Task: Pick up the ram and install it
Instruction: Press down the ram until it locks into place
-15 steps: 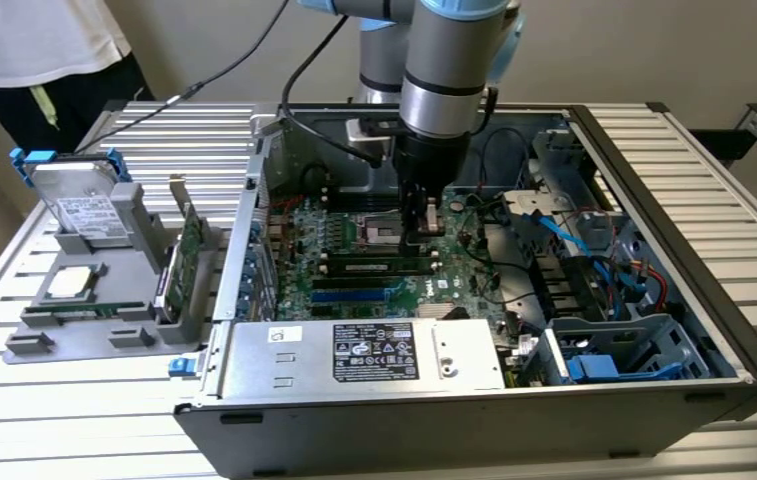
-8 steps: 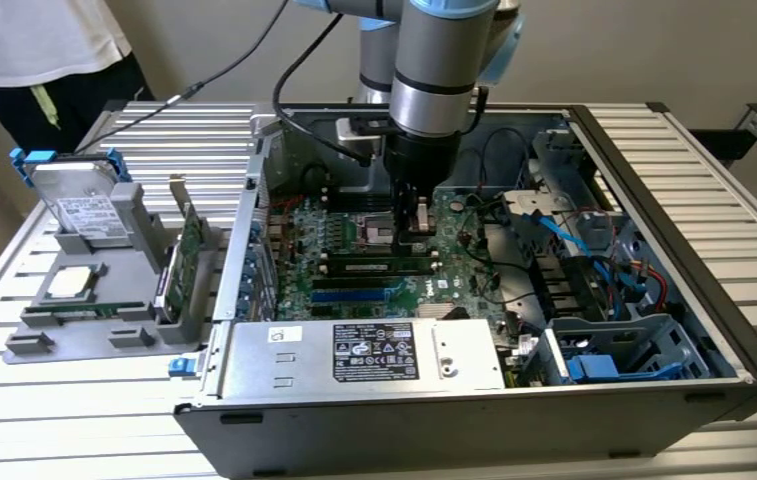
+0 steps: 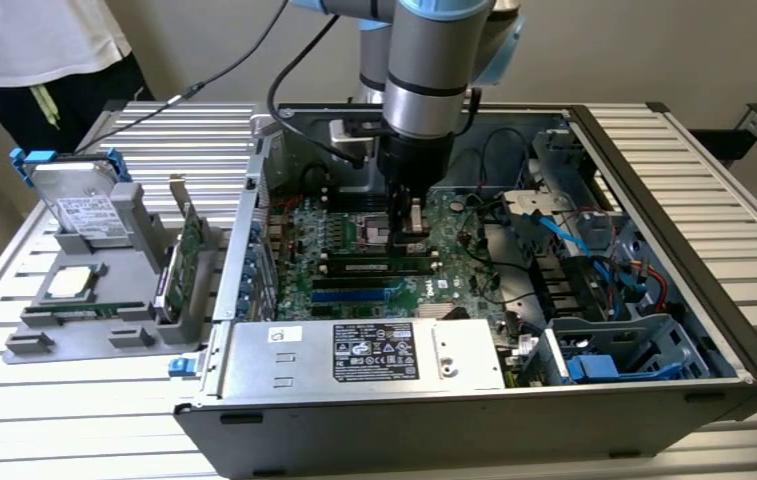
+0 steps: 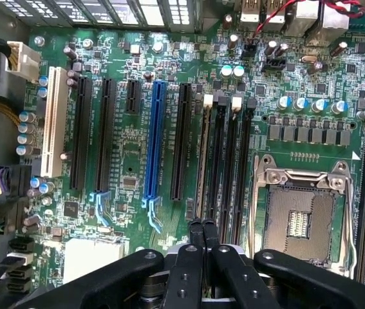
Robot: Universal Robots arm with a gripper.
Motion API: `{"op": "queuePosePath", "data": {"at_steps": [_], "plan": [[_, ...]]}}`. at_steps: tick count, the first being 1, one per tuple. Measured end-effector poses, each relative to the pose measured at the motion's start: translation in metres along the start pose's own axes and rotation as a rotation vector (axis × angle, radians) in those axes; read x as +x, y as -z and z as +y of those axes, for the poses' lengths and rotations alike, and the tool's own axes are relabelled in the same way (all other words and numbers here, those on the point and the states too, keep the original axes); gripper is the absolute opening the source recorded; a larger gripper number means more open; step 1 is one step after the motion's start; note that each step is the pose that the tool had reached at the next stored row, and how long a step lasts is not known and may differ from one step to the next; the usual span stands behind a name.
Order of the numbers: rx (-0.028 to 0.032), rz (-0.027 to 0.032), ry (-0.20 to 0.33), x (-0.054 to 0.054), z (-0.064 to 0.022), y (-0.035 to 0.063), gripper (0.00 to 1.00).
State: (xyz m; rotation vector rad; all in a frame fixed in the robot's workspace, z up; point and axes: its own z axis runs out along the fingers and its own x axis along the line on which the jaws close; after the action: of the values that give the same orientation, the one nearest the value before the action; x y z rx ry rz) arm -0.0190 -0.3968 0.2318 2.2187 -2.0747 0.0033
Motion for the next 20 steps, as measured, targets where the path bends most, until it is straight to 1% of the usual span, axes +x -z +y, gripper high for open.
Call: {"op": "queuePosePath", "data": {"at_steps": [8, 17, 20], "plan": [[0.0001, 0.0002, 0.0, -0.0003, 0.0011, -0.0035, 0.1], [0.0003, -0.0003, 0.0, -0.0005, 0.0013, -0.0046, 0.1], [0.0, 0.0005, 0.0, -0.0004, 0.0013, -0.0051, 0.1]]}}
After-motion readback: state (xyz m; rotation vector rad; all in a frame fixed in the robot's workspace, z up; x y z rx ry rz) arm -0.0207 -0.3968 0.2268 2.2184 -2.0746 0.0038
